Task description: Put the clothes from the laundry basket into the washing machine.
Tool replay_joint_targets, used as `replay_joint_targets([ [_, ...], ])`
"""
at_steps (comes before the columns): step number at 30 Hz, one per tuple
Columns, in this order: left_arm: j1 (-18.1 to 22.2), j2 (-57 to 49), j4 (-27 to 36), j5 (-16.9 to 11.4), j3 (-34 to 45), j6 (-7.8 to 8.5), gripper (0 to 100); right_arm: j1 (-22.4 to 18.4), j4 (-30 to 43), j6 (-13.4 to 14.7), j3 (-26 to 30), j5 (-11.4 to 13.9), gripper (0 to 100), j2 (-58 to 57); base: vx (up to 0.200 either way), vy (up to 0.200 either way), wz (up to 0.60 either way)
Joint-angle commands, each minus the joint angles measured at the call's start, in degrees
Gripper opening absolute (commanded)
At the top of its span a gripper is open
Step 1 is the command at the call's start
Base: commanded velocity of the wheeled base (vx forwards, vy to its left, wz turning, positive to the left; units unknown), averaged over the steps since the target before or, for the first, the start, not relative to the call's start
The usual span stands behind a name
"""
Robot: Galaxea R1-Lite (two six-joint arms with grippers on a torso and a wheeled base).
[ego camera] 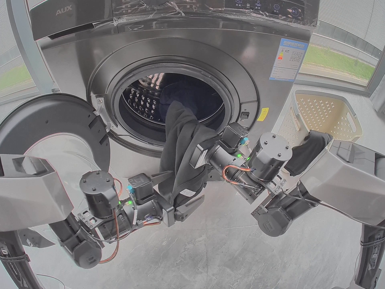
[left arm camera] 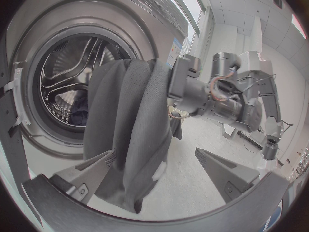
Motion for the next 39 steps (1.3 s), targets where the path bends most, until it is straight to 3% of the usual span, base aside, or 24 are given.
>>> replay_joint_targets([
  [1,-0.5,7.8,0.1,2.2,-8.2,-0.53,100,1.0,-0.1,0.0,0.2,-0.6,0,0.1,0.000,0.000,0.00],
  [14,2.7,14.2,0.1,6.4,-17.7,-0.53,100,5.2,-0.1,0.2,2.8,-1.8,0,-3.1,0.000,0.000,0.00],
  [25,4.9,15.8,-0.1,9.0,-22.3,-1.05,100,5.8,-0.2,0.5,4.9,-1.9,0,-4.6,0.000,0.000,0.00],
  [26,4.8,15.7,-0.2,9.3,-22.3,-1.32,0,5.8,-0.5,0.7,5.4,-1.9,0,-4.5,0.000,0.000,0.00],
  [31,4.6,15.5,-0.2,9.6,-22.5,-1.41,0,5.4,-0.8,0.9,5.6,-1.9,0,-4.4,0.000,0.000,0.00],
  [39,5.6,13.5,-0.3,10.5,-23.3,-3.52,0,2.9,-1.0,1.9,6.7,-1.9,0,-5.5,0.000,0.000,0.00],
])
